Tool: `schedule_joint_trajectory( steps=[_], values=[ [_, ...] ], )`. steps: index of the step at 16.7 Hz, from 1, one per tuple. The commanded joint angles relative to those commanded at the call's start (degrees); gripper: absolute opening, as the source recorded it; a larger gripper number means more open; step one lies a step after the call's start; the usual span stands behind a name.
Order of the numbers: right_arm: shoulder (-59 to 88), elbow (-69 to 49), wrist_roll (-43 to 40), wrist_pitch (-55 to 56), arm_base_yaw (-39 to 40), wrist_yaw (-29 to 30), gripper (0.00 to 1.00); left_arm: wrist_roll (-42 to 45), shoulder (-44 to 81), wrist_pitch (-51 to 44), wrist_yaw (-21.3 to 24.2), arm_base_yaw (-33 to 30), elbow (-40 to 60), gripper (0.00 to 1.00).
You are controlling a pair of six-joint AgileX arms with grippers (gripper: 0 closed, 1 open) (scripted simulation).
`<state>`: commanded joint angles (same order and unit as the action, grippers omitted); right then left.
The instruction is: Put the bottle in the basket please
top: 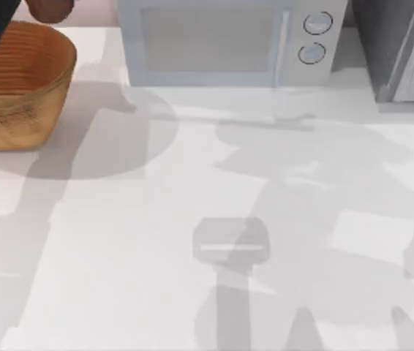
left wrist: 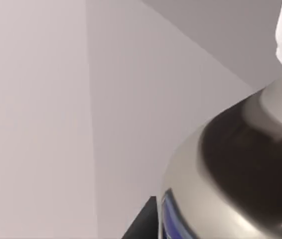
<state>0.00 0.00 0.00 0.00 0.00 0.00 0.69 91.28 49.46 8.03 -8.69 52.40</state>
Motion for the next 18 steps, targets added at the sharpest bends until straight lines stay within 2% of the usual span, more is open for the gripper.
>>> schedule_joint_trajectory(
  steps=[9, 12, 18],
  values=[
    [0.0, 0.0, 0.0, 0.0, 0.0, 0.0, 1.00, 0.2, -7.8, -31.8, -2.9, 11.6, 9.6, 0.00],
    [0.0, 0.0, 0.0, 0.0, 0.0, 0.0, 1.00, 0.6, -8.8, -35.8, -3.0, 13.3, 10.8, 0.00],
    [0.0, 0.0, 0.0, 0.0, 0.0, 0.0, 1.00, 0.7, -8.4, -35.7, -3.0, 13.2, 10.7, 0.00]
  ],
)
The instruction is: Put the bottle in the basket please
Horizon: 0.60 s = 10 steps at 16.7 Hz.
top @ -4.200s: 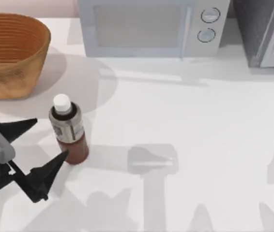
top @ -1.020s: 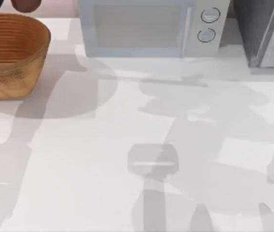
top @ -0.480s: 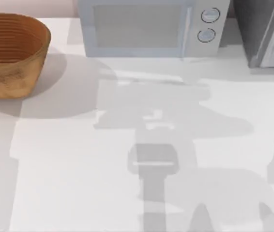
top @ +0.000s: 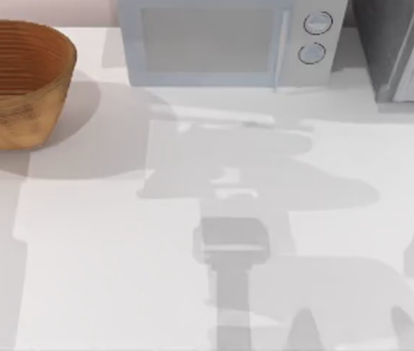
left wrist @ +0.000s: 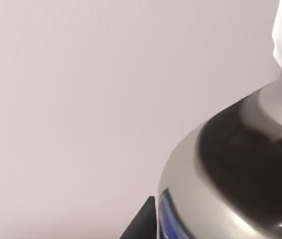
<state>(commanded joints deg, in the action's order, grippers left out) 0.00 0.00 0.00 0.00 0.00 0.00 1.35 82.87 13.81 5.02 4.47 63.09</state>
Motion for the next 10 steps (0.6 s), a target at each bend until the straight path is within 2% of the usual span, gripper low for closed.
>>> schedule_joint_trajectory(
  steps=[10],
  values=[
    [0.0, 0.0, 0.0, 0.0, 0.0, 0.0, 1.00, -0.1, 11.6, 10.6, -0.4, -0.3, 1.3, 0.00]
  ],
)
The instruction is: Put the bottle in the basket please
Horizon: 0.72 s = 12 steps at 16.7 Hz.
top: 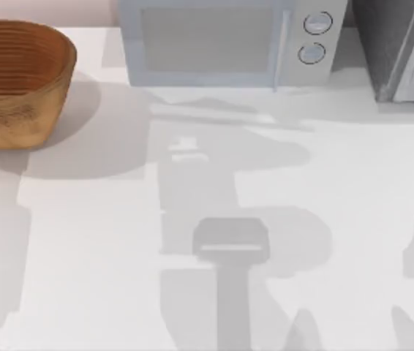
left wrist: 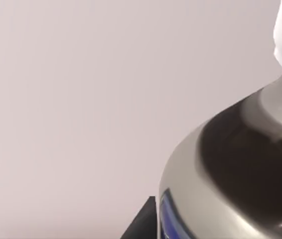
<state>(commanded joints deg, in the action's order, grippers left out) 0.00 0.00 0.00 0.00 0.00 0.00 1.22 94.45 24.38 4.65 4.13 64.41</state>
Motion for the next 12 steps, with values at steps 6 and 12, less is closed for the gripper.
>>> schedule_joint_trajectory(
  steps=[6, 12],
  values=[
    [0.0, 0.0, 0.0, 0.0, 0.0, 0.0, 1.00, 0.0, 0.0, 0.0, 0.0, 0.0, 0.0, 0.23],
    [0.0, 0.0, 0.0, 0.0, 0.0, 0.0, 1.00, 0.0, 0.0, 0.0, 0.0, 0.0, 0.0, 0.68]
  ],
)
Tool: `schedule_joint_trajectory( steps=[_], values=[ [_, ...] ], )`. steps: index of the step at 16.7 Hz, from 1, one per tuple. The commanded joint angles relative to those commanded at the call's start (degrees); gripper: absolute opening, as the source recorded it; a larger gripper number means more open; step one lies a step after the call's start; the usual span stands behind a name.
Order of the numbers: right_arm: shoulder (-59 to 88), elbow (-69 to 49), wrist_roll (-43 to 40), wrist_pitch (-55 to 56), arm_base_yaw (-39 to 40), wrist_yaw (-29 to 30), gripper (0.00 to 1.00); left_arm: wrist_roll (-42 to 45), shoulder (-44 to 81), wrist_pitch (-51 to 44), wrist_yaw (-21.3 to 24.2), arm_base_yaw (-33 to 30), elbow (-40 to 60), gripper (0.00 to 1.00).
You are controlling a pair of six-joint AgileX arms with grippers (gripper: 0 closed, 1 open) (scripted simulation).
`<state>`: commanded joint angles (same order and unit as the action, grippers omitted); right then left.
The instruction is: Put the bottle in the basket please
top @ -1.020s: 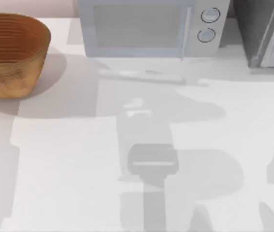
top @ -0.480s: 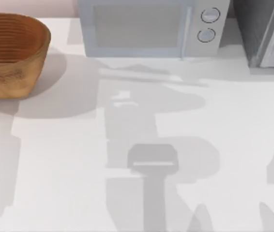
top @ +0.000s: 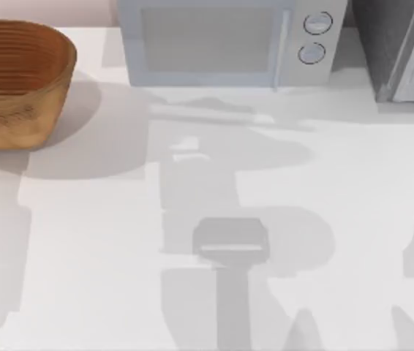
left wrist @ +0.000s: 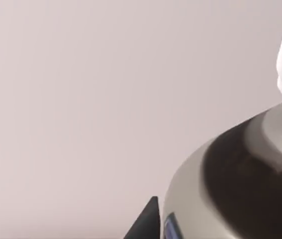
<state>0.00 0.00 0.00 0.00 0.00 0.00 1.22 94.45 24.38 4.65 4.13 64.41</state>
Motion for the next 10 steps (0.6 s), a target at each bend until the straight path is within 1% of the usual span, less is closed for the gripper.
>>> schedule_joint_trajectory(
  steps=[4, 5, 10],
  values=[
    [0.0, 0.0, 0.0, 0.0, 0.0, 0.0, 1.00, 0.0, 0.0, 0.0, 0.0, 0.0, 0.0, 0.98],
    [0.0, 0.0, 0.0, 0.0, 0.0, 0.0, 1.00, 0.0, 0.0, 0.0, 0.0, 0.0, 0.0, 1.00],
    [0.0, 0.0, 0.0, 0.0, 0.0, 0.0, 1.00, 0.0, 0.0, 0.0, 0.0, 0.0, 0.0, 1.00]
  ],
)
